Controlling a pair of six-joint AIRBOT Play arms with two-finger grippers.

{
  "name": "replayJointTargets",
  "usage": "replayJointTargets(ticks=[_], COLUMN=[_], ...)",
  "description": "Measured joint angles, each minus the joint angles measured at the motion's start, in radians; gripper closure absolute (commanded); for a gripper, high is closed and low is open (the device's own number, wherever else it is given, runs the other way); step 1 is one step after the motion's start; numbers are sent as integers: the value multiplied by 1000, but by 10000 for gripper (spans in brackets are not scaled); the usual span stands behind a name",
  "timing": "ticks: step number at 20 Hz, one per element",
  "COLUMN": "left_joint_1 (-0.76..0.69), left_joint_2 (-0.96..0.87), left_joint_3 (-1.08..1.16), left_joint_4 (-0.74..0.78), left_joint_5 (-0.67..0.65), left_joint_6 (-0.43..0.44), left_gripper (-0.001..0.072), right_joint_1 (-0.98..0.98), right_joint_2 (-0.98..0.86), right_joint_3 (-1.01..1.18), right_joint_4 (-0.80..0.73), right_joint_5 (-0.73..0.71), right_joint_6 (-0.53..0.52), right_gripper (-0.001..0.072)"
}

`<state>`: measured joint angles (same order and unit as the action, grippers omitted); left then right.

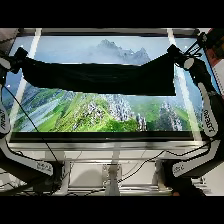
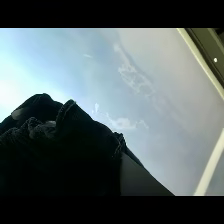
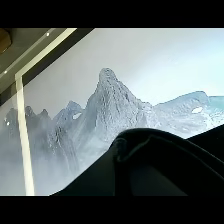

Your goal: Fold the clothes and pants, and hang the long-sleeved shirts on hangers.

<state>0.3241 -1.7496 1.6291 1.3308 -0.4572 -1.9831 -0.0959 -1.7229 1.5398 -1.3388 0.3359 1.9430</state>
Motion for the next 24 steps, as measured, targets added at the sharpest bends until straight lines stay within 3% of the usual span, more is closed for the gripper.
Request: replayJointTargets(ticks=[5, 15, 24], left_joint_1=[-12, -11, -16], left_joint_2=[-22, -19, -31], left_joint_3=[7, 8, 8], left_joint_4=[12, 76, 83], left_joint_5=[89, 167, 189], left_joint_6=[-25, -26, -27], left_gripper=[673, 673, 673], right_joint_1=[-26, -85, -79], right_joint_2=[18, 216, 259], right_joint_3=[11, 13, -15], right_joint_4=[-42, -263, -307], right_joint_5=[89, 522, 668], right_joint_6=[52, 87, 137], right_gripper=[691, 690, 690])
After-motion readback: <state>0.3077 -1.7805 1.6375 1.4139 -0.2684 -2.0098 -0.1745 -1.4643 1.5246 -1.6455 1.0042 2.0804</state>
